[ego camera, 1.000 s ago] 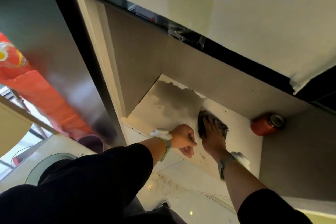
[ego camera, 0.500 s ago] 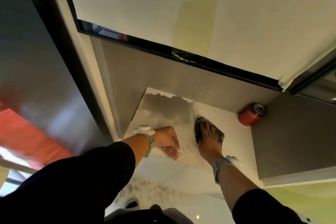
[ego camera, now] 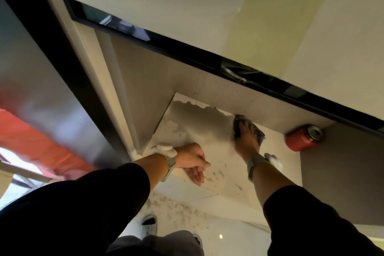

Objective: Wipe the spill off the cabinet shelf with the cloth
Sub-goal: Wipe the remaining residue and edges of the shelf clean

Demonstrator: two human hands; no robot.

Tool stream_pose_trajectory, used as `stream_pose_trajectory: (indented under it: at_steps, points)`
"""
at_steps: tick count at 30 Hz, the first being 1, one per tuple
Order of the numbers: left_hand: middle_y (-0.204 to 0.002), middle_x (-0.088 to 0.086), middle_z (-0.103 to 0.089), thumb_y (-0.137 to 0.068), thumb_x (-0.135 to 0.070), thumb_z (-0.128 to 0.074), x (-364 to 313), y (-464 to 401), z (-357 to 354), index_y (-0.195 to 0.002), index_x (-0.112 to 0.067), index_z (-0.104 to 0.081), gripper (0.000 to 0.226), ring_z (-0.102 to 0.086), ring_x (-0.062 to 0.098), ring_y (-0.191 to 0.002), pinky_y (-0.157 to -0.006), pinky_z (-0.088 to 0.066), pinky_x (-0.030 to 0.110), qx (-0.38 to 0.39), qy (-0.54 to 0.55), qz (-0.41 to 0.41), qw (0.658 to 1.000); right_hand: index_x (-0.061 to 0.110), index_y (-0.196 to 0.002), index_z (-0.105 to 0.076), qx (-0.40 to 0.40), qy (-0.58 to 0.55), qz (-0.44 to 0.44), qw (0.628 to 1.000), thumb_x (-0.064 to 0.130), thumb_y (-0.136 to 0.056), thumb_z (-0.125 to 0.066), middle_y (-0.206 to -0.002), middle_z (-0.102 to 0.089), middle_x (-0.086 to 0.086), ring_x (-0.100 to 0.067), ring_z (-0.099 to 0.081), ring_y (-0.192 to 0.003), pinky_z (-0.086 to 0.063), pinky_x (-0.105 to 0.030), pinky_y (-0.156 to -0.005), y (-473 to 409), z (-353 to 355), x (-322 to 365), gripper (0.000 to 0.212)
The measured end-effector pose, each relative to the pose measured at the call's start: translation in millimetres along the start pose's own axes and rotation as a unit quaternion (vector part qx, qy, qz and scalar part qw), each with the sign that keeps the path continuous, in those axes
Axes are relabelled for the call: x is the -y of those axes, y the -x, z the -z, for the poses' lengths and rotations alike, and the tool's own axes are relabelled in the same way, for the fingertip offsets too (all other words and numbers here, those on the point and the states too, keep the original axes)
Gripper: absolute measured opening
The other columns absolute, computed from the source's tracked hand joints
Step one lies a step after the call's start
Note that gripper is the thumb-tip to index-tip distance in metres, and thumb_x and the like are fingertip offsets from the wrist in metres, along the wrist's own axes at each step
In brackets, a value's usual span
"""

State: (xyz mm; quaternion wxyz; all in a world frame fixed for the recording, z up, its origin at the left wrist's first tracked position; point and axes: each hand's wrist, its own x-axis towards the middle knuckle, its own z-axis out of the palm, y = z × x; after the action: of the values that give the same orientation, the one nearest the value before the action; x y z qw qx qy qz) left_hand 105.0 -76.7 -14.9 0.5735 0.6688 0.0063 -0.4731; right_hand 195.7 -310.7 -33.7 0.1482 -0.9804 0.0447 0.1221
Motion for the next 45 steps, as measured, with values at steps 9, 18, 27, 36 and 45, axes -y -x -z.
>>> stream_pose_trajectory:
  at_steps: [9,18,27,36,45]
  points:
    - [-0.093,0.039,-0.069,-0.107,-0.035,-0.049,-5.0,5.2,-5.7,-0.093,0.005,-0.054,0.043,-0.071,0.035,-0.063,-0.064,-0.063,0.043,-0.024,-0.002,0.032,0.999,0.016,-0.163,-0.02,0.011,0.0,0.097,0.995,0.014,-0.103,-0.042,-0.172,-0.008,-0.006,-0.027,-0.002,-0.158,-0.007,-0.045,-0.128,-14.7,-19.5,61.6,0.064]
    - [-0.064,0.02,-0.071,-0.104,-0.048,-0.042,3.1,36.3,18.7,-0.077,0.003,-0.064,0.062,-0.065,0.029,-0.046,-0.054,-0.06,0.035,-0.241,-0.208,0.054,0.946,0.022,-0.163,-0.023,0.046,-0.012,0.171,0.984,0.001,-0.095,-0.047,-0.171,-0.014,-0.002,-0.024,-0.008,-0.158,-0.011,-0.04,-0.128,-22.1,-33.3,120.7,0.074]
    - [-0.059,0.016,-0.066,-0.105,-0.04,-0.045,22.7,43.5,43.7,-0.075,0.002,-0.063,0.054,-0.06,0.027,-0.041,-0.041,-0.048,0.024,-0.247,-0.178,0.02,0.952,0.017,-0.16,-0.031,0.015,-0.004,0.186,0.982,0.002,-0.091,-0.046,-0.169,-0.023,-0.006,-0.029,-0.015,-0.156,-0.018,-0.045,-0.127,-32.5,-48.1,159.7,0.071]
    - [-0.069,0.024,-0.071,-0.105,-0.038,-0.047,25.0,46.7,46.4,-0.079,0.004,-0.063,0.052,-0.059,0.027,-0.042,-0.049,-0.053,0.03,-0.245,-0.181,0.003,0.953,0.013,-0.151,-0.044,0.086,-0.029,0.247,0.965,0.043,-0.088,-0.062,-0.159,-0.041,-0.011,-0.033,-0.036,-0.147,-0.036,-0.046,-0.118,-29.8,-51.7,210.2,0.072]
    - [-0.065,0.021,-0.071,-0.104,-0.035,-0.05,24.1,49.9,47.7,-0.084,0.012,-0.064,0.053,-0.062,0.028,-0.043,-0.048,-0.057,0.035,-0.242,-0.194,-0.013,0.951,0.015,-0.139,-0.062,0.056,-0.001,0.31,0.949,0.015,-0.093,-0.065,-0.15,-0.052,-0.007,-0.034,-0.045,-0.14,-0.041,-0.049,-0.114,-29.5,-55.6,199.3,0.046]
